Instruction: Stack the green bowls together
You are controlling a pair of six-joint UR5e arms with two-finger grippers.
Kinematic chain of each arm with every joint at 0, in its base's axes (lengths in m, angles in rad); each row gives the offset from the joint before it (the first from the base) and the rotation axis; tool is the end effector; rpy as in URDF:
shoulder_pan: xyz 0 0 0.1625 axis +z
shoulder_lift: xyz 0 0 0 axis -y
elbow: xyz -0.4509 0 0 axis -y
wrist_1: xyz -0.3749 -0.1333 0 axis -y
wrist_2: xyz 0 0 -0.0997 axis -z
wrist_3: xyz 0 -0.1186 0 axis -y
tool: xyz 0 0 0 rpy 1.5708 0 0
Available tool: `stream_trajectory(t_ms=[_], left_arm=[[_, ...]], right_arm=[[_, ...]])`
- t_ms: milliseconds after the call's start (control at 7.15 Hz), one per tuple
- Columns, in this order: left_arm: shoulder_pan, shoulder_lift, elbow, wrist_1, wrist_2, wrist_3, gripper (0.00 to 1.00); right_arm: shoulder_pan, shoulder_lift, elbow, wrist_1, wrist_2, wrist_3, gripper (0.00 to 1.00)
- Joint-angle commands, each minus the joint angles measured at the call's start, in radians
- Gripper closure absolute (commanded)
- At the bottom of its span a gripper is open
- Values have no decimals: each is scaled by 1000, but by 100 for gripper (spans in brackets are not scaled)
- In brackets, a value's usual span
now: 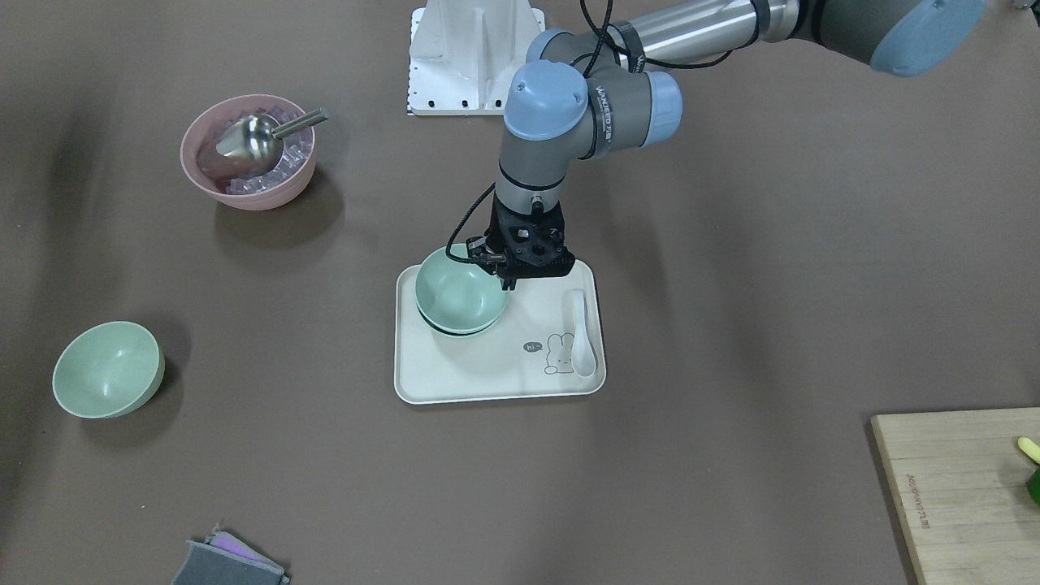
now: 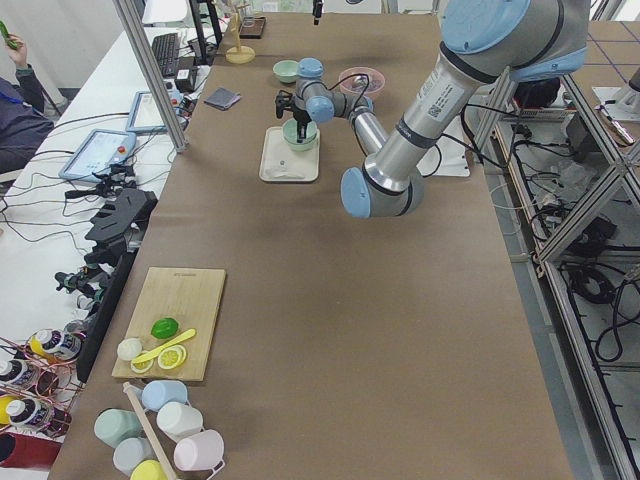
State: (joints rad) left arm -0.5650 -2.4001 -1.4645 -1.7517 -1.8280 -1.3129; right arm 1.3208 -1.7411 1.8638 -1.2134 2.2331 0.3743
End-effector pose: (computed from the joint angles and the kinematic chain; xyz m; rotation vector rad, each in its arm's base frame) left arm 0.5912 -0.4969 0.2116 0.1401 0.9201 -0.1684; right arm -0.0472 -0.4289 0.5979 0.2403 -0.7591 -0.0413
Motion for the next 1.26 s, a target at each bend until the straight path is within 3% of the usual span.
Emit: stream_trajectory(t_ms=[0,978,1118], left_arm=[[1,-4,33,-40,6,0,100],[8,-2,29,-43,4,1,100],[8,-4,29,-48,3,3,63]], right_arm=[[0,0,0,0,-1,0,0],[0,0,0,0,-1,0,0],[0,0,0,0,-1,2,0]])
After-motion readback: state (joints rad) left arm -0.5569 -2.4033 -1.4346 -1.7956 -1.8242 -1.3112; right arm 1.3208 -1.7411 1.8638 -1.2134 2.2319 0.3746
